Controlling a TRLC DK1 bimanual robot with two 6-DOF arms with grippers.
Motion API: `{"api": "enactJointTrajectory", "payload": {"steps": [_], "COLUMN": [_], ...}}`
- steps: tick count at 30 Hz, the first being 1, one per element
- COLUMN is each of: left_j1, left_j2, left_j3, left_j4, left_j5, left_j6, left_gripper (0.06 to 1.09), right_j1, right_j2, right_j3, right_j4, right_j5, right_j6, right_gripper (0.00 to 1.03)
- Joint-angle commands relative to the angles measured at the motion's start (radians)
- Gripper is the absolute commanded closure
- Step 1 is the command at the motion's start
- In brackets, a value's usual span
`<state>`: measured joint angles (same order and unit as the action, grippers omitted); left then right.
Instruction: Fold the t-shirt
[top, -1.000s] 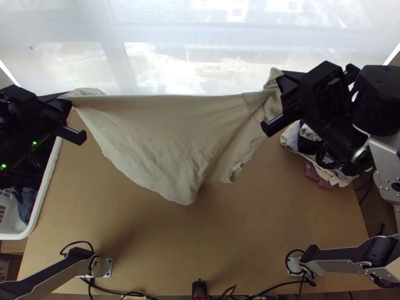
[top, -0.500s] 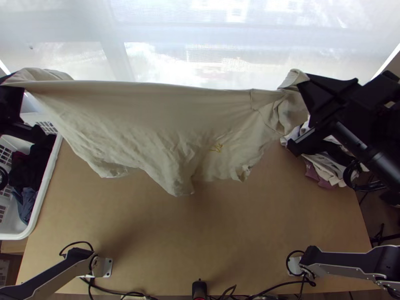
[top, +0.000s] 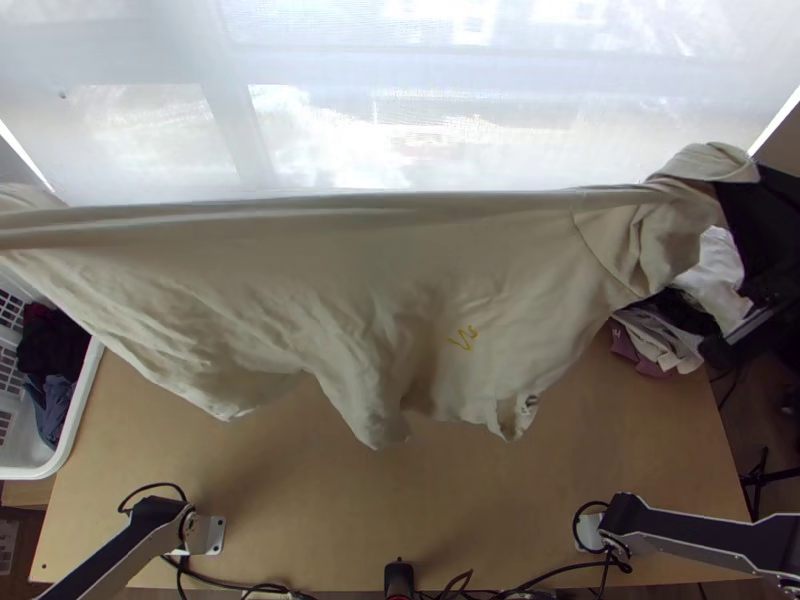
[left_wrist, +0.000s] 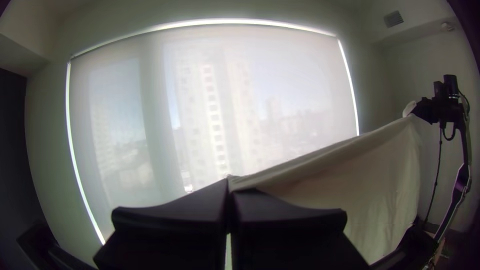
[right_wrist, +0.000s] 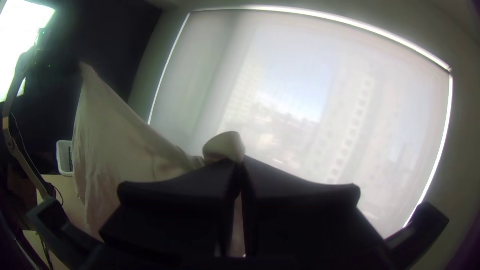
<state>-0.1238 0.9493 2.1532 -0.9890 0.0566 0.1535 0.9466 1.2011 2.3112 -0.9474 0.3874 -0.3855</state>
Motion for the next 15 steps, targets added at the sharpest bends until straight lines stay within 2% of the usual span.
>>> {"api": "enactJointTrajectory", "payload": {"steps": [1,3,9,15], "left_j1": [0.065,0.131,0.139,0.138], "left_j2": [-0.084,-0.101,-0.113,-0.075], "left_j3": [0.01,-0.006,-0.093,-0.316], "left_j4": [-0.224,-0.287,-0.375,-0.326], "left_j5": [0.178,0.27,0.358,0.397], "left_j6": [0.004,0.04,0.057,0.06], "left_gripper": [1.05,1.05,1.05,1.05], "right_j1": [0.018,0.027,0.031,0.018], "right_j2": [-0.054,-0.055,-0.054,-0.04], "right_j3": [-0.003,-0.003,-0.062,-0.219], "right_j4": [-0.136,-0.209,-0.352,-0.297], "right_j5": [-0.018,-0.039,-0.142,-0.194], "right_j6": [0.045,0.088,0.224,0.266], "right_gripper": [1.0,1.0,1.0,1.0]}}
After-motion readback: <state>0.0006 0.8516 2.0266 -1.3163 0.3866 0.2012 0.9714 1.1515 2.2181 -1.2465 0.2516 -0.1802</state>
